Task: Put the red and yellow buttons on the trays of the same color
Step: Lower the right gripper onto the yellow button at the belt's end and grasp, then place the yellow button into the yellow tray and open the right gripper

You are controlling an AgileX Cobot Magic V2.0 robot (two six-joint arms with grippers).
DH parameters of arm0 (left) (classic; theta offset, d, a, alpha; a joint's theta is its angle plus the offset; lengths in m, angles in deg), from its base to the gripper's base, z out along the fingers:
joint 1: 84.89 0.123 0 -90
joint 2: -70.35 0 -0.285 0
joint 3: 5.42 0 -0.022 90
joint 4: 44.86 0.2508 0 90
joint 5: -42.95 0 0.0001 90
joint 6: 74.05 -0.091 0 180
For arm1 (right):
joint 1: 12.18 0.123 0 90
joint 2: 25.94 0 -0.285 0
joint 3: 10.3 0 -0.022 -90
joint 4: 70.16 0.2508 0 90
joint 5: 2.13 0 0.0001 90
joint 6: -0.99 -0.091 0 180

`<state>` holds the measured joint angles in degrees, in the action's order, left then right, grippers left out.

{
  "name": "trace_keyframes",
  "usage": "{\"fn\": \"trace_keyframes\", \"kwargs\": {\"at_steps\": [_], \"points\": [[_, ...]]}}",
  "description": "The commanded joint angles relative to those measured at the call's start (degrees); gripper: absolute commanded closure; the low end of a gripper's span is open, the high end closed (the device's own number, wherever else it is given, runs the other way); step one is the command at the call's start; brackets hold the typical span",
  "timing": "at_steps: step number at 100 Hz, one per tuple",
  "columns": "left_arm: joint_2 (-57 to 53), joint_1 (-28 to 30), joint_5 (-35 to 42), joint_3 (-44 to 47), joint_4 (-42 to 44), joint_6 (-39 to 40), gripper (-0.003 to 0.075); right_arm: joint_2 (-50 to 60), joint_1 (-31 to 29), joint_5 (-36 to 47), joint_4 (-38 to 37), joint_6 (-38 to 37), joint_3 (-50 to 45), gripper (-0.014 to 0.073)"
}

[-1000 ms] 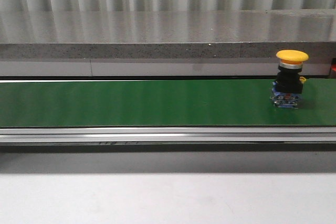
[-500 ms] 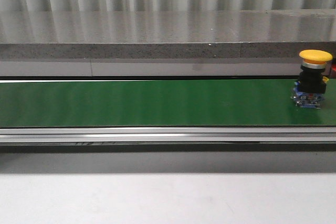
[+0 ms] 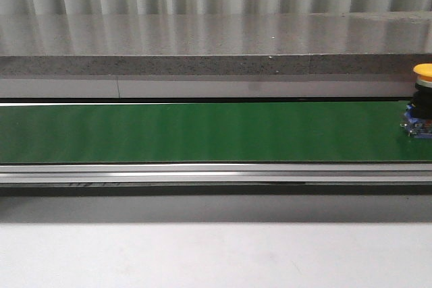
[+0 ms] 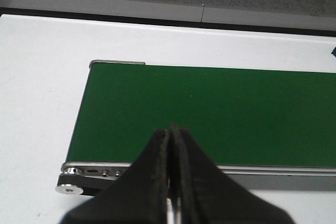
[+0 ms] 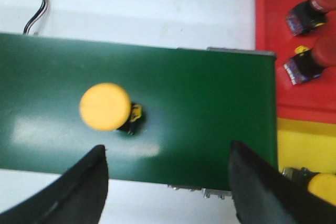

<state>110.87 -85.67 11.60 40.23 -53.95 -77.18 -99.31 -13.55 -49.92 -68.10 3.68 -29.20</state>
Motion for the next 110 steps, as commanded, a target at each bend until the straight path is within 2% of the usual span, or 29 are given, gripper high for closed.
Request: {"fn": "trace_keyframes", "kwargs": {"at_steps": [1,28,47,60,78,91,100,110], "points": [[-0.05,-0.4,4.46,-1.56,-0.59,0.15,0.074,0.92,1.93,1.11,-0.01,1.55,0.24,0.0104],[-0.05,-0.4,4.46,-1.56,-0.59,0.15,0.074,-2.29,4.24,0.69,-0.01,1.55,-1.77,0.0104],[-0.05,-0.4,4.46,-1.56,-0.59,0.15,0.074,-7.17,4.24,5.57,-0.64,1.61,-1.77,0.0104],[-0.05,-0.4,4.46,-1.56,-0.59,0.15,0.074,-10.91,2.99,7.2,-3.16,1.61,-1.77,0.0104],[-0.05,-0.4,4.25,-1.56,-0.59,0.15,0.074,-14.29,-0.53,10.74,-3.1,0.84,-1.77,0.0104],[-0.05,-0.4,4.25,-1.56,-0.59,0.15,0.074,-14.58,-0.98,14.26,-2.61,0.55,-1.77,0.0109],[-0.05,-0.4,4.25,-1.56,-0.59,0.15,0.074,-14.58,-0.98,15.25,-2.45,0.55,-1.77,0.016],[-0.05,-0.4,4.25,-1.56,-0.59,0.15,0.074,-14.58,-0.98,14.37,-2.45,0.55,-1.77,0.0289]]}}
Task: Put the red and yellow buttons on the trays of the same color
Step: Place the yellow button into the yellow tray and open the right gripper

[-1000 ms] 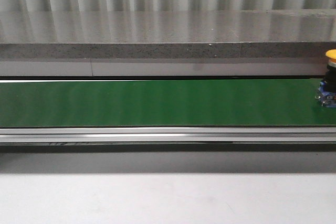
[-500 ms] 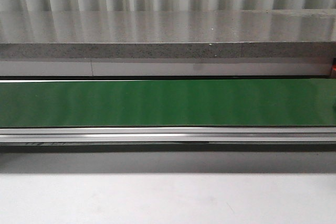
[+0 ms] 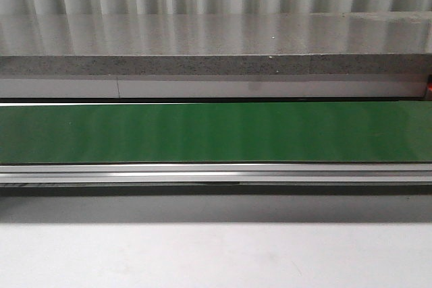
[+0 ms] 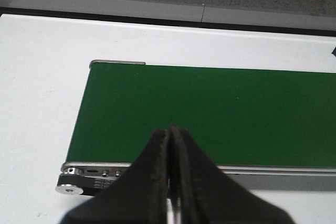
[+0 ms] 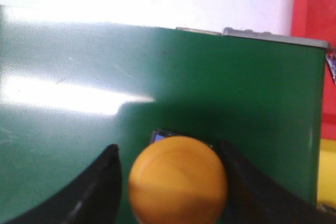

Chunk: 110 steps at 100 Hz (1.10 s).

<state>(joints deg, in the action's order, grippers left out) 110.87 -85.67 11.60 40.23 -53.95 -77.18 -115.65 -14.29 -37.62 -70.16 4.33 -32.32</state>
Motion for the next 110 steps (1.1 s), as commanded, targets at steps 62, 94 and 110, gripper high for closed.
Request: {"fn": "trace_keyframes", "kwargs": {"at_steps": [62,94,110], "points": [[-0.05,-0.4,4.25,-1.56,-0.59,0.15,0.074,17.5,-17.54,-11.95,-2.5,-9.83,0.79,0.0462],[-0.05,-0.4,4.25,-1.56,-0.59,0.15,0.074,21.86,-32.61,-4.36,-8.74,-19.82,-8.45,0.0462],[-0.05,-0.4,4.25,-1.56,-0.59,0.15,0.074,21.5,-33.89,1.82,-8.79,-20.78,-12.02,0.0462]]}}
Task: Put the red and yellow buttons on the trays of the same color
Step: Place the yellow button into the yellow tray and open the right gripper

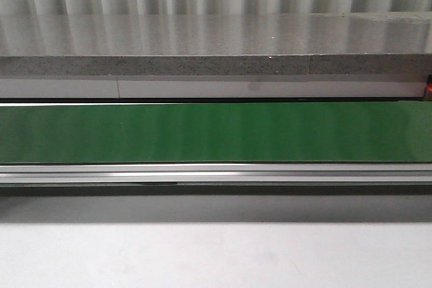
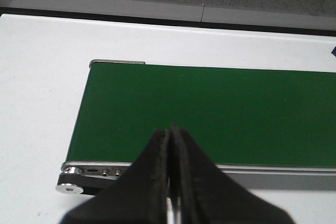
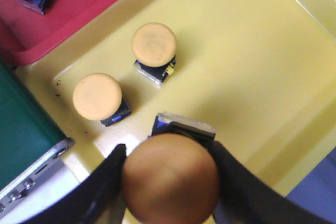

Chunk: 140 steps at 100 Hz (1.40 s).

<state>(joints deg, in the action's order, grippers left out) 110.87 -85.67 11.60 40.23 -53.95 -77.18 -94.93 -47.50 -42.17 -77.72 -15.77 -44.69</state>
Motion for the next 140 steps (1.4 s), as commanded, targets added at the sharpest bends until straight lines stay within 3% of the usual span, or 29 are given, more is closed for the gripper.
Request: {"fn": "trace_keyframes", "kwargs": {"at_steps": [1,28,109,118,140], "points": [[-0.05,-0.4,4.25,-1.56,-0.59,0.15,0.074,0.72,-0.68,6.51,-1.23,-0.67,0.27,0.0462],[-0.05,-0.4,4.25,-1.56,-0.59,0.15,0.074,-5.62,-0.74,10.97,-2.25,-0.67,0.19,0.0462],[-0.05,-0.4,4.25,-1.56,-0.59,0.15,0.074,-18.97,-2.96,13.65,-2.25,-2.03,0.19,0.0457],[-0.05,-0.4,4.25,-1.56,-0.59,0.15,0.074,-18.97,-2.96,13.65,-2.25,-2.03,0.19,0.0409],[-0.05,-0.4,4.25,-1.56,-0.59,0.15,0.074,-18.97,-2.96,13.52,-2.2,-2.45,0.19,0.0179]]}}
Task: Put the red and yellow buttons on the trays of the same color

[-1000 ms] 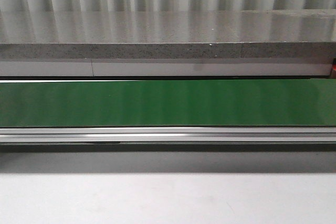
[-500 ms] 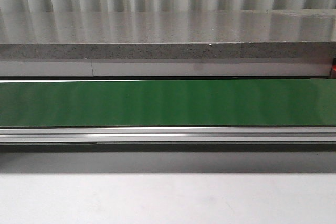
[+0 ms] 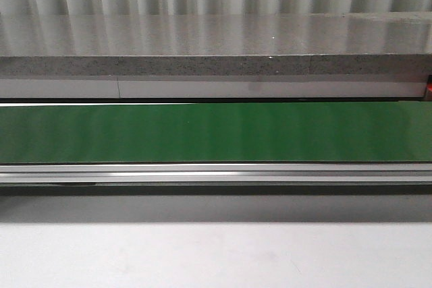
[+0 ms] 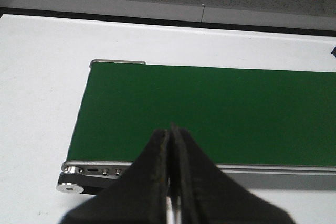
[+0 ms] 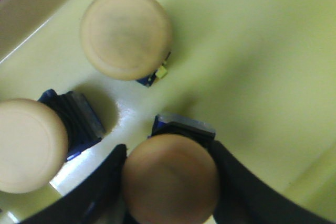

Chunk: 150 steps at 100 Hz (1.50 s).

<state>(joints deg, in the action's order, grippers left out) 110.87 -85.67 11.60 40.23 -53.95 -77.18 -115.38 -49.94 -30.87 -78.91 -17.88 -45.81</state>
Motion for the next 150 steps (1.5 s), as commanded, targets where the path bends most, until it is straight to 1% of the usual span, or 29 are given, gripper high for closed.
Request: {"fn": "trace_keyframes", "kwargs": {"at_steps": [1,9,29,48,58,72,85,103,110,118,125,132,150], "points": [[-0.05,-0.4,4.25,-1.56,-0.59,0.15,0.074,1.48,-0.51,2.22,-1.01,-0.4,1.32,0.0174],[-0.05,-0.4,4.25,-1.56,-0.59,0.15,0.074,1.48,-0.51,2.27,-1.01,-0.98,1.32,0.0146],[-0.05,-0.4,4.25,-1.56,-0.59,0.15,0.074,2.64,-0.51,1.67,-1.01,-1.43,1.32,0.0144],[-0.05,-0.4,4.25,-1.56,-0.59,0.15,0.074,7.67,-0.45,0.19,-1.01,-1.43,2.26,0.0144],[-0.05,-0.4,4.25,-1.56,-0.59,0.15,0.074,11.36,1.14,-0.8,-0.48,-1.43,3.08,0.0146],[-0.05,-0.4,4.25,-1.56,-0.59,0.15,0.074,16.89,7.88,-0.93,-0.28,0.11,4.05,0.0146],[-0.05,-0.4,4.25,-1.56,-0.59,0.15,0.074,22.79,16.67,-1.36,-0.28,1.34,4.11,0.0146],[-0.05,-0.4,4.25,-1.56,-0.59,0.15,0.074,30.85,29.21,-2.08,-0.28,5.53,4.11,0.0146],[-0.05,-0.4,4.25,-1.56,-0.59,0.15,0.074,33.51,32.97,-2.51,-0.33,6.02,3.69,0.0146],[-0.05,-0.4,4.25,-1.56,-0.59,0.15,0.074,36.12,35.86,-2.51,-0.33,6.62,2.45,0.015],[-0.05,-0.4,4.25,-1.56,-0.59,0.15,0.074,38.42,37.51,-2.43,-0.33,8.13,1.01,0.018],[-0.05,-0.4,4.25,-1.56,-0.59,0.15,0.074,40.49,38.39,-2.43,-0.33,9.07,-0.37,0.0242],[-0.05,-0.4,4.25,-1.56,-0.59,0.15,0.074,44.61,39.16,-2.43,-0.33,9.15,-2.88,0.0467]]}}
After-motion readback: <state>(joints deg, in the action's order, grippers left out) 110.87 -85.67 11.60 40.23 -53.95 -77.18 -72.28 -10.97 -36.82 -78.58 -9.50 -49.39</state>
